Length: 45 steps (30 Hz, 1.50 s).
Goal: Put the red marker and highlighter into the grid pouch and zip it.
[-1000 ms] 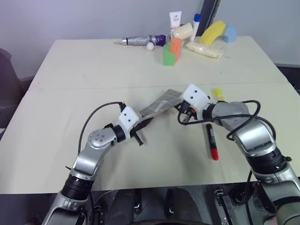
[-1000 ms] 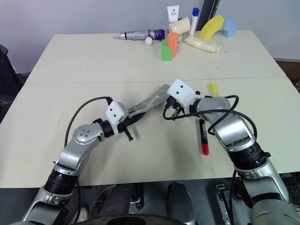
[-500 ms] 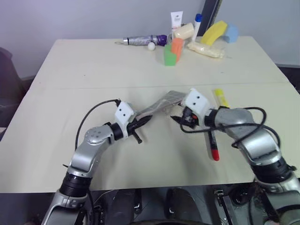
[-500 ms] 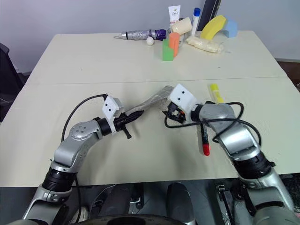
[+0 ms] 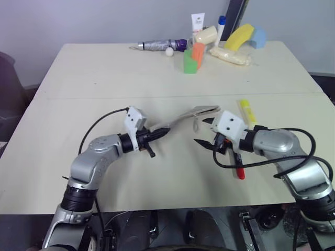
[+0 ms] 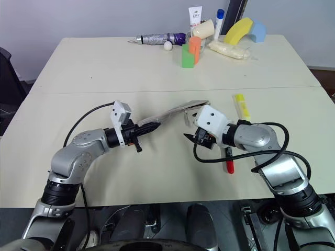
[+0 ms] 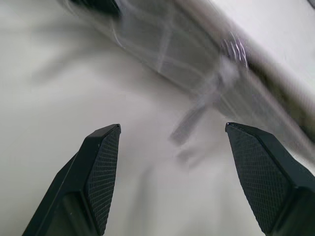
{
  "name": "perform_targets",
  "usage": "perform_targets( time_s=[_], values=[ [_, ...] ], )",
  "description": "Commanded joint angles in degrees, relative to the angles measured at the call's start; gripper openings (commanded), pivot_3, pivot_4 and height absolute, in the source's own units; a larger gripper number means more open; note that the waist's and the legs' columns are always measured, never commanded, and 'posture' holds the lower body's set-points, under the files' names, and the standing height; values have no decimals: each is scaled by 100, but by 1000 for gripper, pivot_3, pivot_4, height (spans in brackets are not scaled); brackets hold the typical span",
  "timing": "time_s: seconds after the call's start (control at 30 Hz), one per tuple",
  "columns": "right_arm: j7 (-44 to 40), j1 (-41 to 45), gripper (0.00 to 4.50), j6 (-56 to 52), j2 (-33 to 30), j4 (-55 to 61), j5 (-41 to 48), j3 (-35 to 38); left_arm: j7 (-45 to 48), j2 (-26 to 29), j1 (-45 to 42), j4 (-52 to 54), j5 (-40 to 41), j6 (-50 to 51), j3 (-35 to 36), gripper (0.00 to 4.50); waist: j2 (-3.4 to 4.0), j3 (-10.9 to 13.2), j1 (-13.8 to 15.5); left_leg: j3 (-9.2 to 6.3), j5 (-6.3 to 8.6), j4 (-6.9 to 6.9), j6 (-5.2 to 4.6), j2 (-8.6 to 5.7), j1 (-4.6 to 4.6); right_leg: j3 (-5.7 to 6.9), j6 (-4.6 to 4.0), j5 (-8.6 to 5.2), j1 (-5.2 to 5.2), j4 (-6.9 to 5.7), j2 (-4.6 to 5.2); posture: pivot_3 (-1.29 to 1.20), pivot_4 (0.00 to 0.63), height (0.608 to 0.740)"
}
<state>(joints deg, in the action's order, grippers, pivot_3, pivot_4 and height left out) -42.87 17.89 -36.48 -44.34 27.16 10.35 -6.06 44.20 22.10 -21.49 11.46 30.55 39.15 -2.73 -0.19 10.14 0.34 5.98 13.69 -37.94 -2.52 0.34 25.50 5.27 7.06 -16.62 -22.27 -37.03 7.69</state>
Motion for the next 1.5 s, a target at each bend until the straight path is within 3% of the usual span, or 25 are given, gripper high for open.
perform_targets(
  time_s=[0.03,0.67,0.97,1.3,1.5],
  values=[
    [112,-191,3529,342,101,-320,66,439,187,157,-157,57,425,341,265,0,0,0,24,1,0,0,1,0,0,0,0,0,0,-1,-2,0,150,740],
    [189,31,3529,834,601,-980,209,528,146,258,-205,73,608,447,376,0,0,0,36,2,-2,-1,3,-1,-1,0,0,0,1,-3,-4,0,150,740],
    [212,149,3529,1377,438,-1585,-83,595,372,504,-98,269,643,482,331,0,0,0,28,3,-3,-2,4,-2,-1,0,0,0,0,-4,-5,0,150,740],
    [-264,319,3529,2456,373,-2103,-104,571,1079,1122,-58,292,546,489,31,0,0,0,20,4,-3,-2,4,-2,-2,0,0,0,0,-3,-6,0,150,740],
    [-810,342,3529,2776,391,-1928,-42,320,1170,1198,-113,239,513,436,-28,0,1,0,26,4,-4,-2,5,-1,-2,0,0,0,2,-4,-6,0,150,740]
  ],
)
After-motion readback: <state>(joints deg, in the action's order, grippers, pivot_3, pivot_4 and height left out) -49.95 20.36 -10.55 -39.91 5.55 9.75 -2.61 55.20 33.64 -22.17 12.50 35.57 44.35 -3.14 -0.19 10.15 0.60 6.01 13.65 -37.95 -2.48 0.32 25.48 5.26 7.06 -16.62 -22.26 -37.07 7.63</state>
